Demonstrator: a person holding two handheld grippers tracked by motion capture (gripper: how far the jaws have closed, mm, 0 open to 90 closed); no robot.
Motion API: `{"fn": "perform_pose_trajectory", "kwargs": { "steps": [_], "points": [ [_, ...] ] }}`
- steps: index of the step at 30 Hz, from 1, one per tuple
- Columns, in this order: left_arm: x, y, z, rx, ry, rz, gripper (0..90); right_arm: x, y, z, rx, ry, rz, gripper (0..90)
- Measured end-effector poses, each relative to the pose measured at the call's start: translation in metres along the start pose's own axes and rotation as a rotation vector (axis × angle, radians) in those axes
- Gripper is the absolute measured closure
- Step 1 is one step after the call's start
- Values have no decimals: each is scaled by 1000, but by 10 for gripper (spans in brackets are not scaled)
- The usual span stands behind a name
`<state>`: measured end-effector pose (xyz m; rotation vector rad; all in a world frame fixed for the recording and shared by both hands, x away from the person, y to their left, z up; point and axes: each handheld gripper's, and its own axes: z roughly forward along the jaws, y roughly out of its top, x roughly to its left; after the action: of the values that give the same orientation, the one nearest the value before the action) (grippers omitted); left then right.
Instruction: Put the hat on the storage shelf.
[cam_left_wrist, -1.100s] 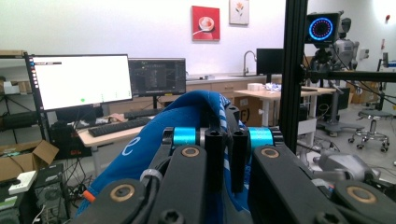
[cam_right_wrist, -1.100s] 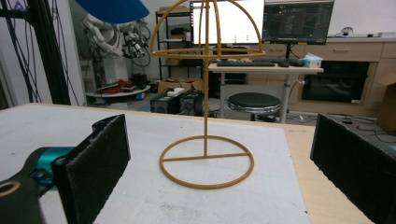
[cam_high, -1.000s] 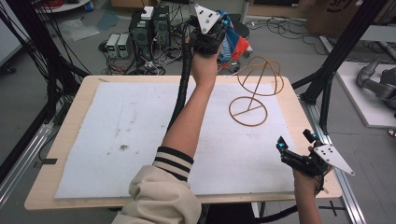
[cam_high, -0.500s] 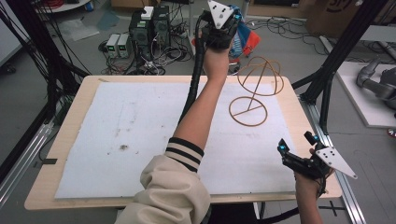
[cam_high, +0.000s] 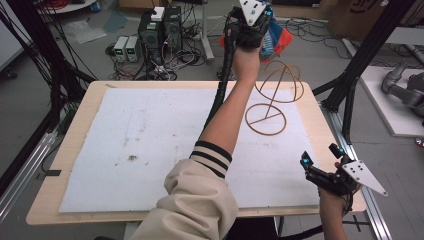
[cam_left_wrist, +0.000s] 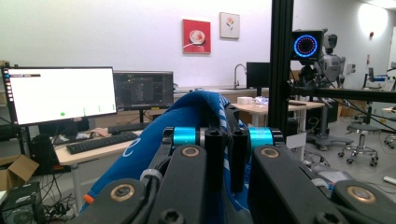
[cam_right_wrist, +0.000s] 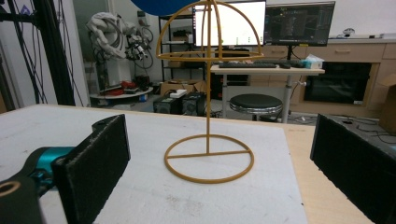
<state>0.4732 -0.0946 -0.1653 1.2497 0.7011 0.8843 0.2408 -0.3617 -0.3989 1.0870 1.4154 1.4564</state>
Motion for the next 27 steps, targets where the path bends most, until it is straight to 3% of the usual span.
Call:
{"fn": "perform_pose_trajectory", "kwargs": {
  "steps": [14,27],
  "points": [
    [-16,-7,18,6,-21,-26,889,-6,-2,-11,2,-23,6,44],
    [-39,-25,31,70,-69,-9,889,-10,-2,-15,5,-31,7,44]
  ]
}}
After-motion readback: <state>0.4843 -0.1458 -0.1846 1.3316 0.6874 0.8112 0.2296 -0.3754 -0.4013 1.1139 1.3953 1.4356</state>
